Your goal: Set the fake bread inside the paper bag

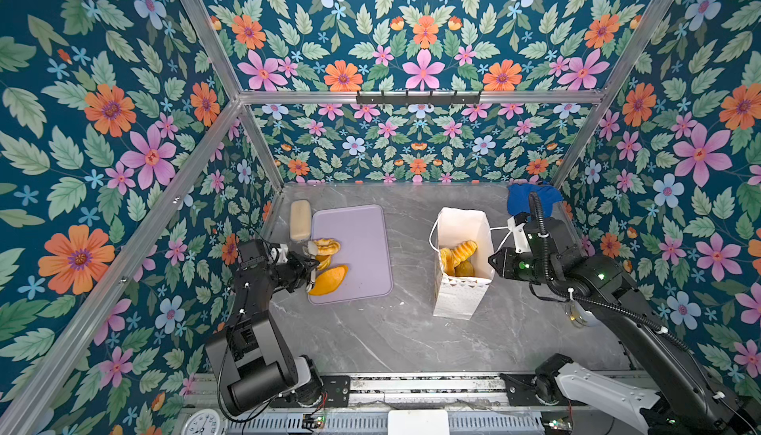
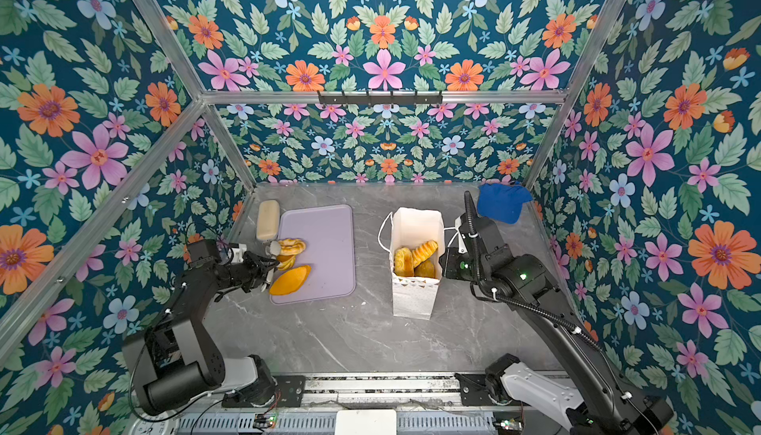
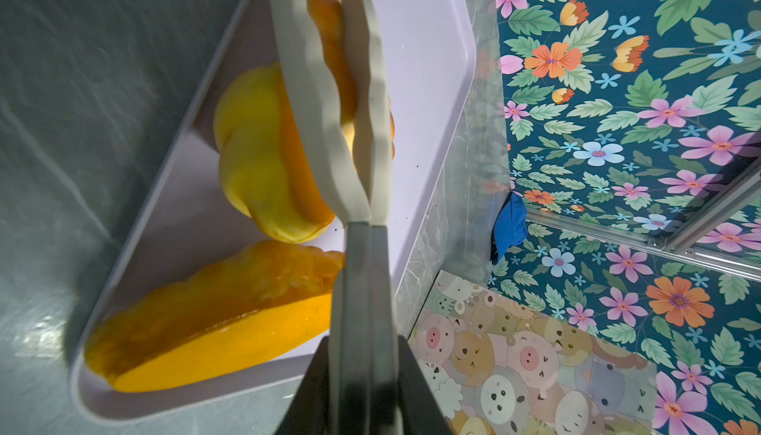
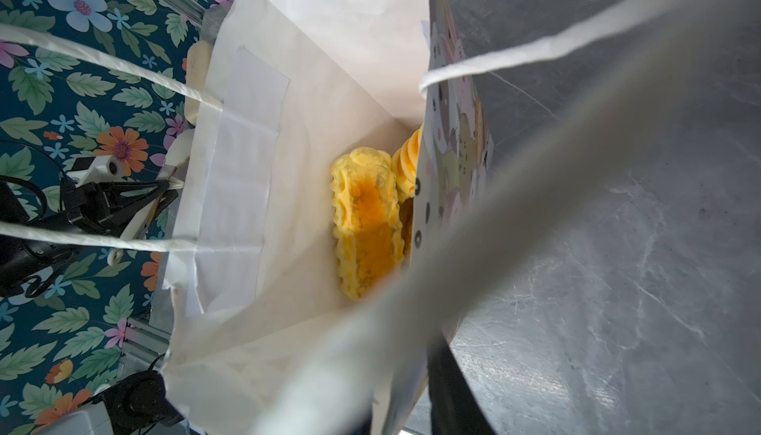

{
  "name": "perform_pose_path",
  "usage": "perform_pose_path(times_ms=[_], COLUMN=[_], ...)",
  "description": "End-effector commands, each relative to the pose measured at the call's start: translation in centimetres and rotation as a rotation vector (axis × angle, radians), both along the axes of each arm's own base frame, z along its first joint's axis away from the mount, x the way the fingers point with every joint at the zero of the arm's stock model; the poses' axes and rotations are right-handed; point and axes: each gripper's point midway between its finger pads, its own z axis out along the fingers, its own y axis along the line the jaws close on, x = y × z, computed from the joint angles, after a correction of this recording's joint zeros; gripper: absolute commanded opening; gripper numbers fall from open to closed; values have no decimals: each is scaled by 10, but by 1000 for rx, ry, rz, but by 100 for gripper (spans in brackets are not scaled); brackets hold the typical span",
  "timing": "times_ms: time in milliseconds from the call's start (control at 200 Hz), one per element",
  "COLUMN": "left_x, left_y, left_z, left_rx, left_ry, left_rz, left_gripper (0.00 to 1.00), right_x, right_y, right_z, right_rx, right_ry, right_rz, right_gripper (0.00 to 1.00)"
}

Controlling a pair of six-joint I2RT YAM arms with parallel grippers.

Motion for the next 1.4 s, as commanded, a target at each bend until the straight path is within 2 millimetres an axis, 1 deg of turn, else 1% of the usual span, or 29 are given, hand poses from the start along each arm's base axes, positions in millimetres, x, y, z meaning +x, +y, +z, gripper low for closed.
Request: perform_pose_path(times_ms=[0, 120, 280, 490, 565, 645, 770, 860, 935, 1185, 1295, 1335, 1395], left_x=[1, 1, 1, -2, -4, -5, -6, -6, -4, -2, -4, -3, -2], left_y=[-2, -4, -6, -19, -26, -37, -63, -80, -87, -96, -103, -100, -90], left_z=[6, 14, 30, 43, 48, 53, 65, 80, 97, 149, 175, 179, 172], left_rx=[-2, -5, 11, 15, 28, 53, 122, 174, 216, 292, 317, 347, 400], left_ry=[-31, -47, -77, -98, -107, -114, -139, -187, -238, -389, -475, -474, -413], left_rz=[-22, -28, -46, -90, -107, -141, -221, -270, -292, -334, -363, -350, -332], left_gripper=[13, 7, 0, 0, 0, 0, 0, 0, 0, 0, 0, 0, 0], right_x=[4, 4, 4, 5, 4, 4, 5, 4, 5, 5, 6, 6, 6], right_y=[1, 1, 1, 1, 0, 0, 0, 0, 0, 1, 2, 2, 3], right_z=[3, 4, 5, 6, 6, 6, 7, 6, 7, 7, 6, 6, 6], right_rx=[9, 12, 11, 12, 9, 7, 7, 7, 8, 10, 11, 10, 11], right_ry=[-16, -16, -20, -22, -22, -22, -22, -21, -20, -20, -18, -15, -14], right_rz=[-10, -11, -10, -12, -13, -14, -14, -12, -13, -11, -11, -12, -11], right_gripper=[25, 25, 25, 25, 25, 25, 25, 25, 25, 25, 25, 25, 25])
